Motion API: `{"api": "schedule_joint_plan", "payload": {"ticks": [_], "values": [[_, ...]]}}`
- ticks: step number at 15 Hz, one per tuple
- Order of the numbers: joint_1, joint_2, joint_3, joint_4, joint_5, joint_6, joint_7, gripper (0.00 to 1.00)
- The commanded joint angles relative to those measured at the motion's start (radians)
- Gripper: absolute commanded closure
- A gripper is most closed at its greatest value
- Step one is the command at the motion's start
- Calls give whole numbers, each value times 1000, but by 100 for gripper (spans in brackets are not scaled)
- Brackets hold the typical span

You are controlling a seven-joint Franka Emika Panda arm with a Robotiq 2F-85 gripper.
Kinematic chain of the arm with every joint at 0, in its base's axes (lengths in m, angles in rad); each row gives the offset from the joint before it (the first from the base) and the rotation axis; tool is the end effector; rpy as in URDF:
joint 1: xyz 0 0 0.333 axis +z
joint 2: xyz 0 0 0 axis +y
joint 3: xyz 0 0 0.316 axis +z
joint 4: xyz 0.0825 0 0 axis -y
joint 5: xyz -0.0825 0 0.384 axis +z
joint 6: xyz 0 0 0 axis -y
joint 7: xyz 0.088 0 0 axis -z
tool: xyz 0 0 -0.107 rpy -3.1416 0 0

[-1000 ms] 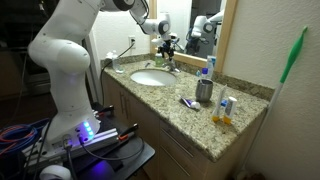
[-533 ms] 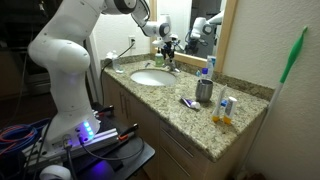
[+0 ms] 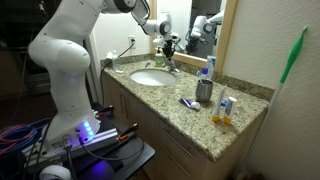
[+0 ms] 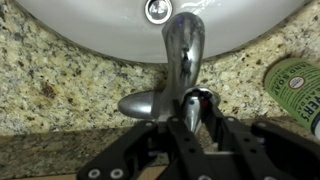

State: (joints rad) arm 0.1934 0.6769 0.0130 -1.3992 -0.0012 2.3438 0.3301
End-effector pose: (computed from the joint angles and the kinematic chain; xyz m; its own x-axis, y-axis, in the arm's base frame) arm 0.7359 0.1518 0.3341 0.9594 -0.1342 0.2480 -0.1145 -0.9891 -0.0925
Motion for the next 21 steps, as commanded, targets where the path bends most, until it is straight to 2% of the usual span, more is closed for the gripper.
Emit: {"api": "schedule_joint_plan", "payload": {"ticks": [1, 3, 6, 9, 12, 15, 16, 18, 21], "values": [[-30, -65, 34, -49, 53, -74, -46, 94], [-53, -87, 44, -69, 91, -88, -61, 93], [-136, -127, 114, -103, 239, -49, -164, 93], [-197, -177, 146, -151, 351, -5, -230, 93], [-228, -214, 167, -183, 426, -13, -283, 93], [-235, -296, 165, -219, 484, -72, -306, 93], [-217, -323, 143, -232, 456, -105, -279, 49], [-192, -360, 119, -258, 402, -156, -259, 41], [-155, -356, 100, -284, 324, -130, -222, 19]]}}
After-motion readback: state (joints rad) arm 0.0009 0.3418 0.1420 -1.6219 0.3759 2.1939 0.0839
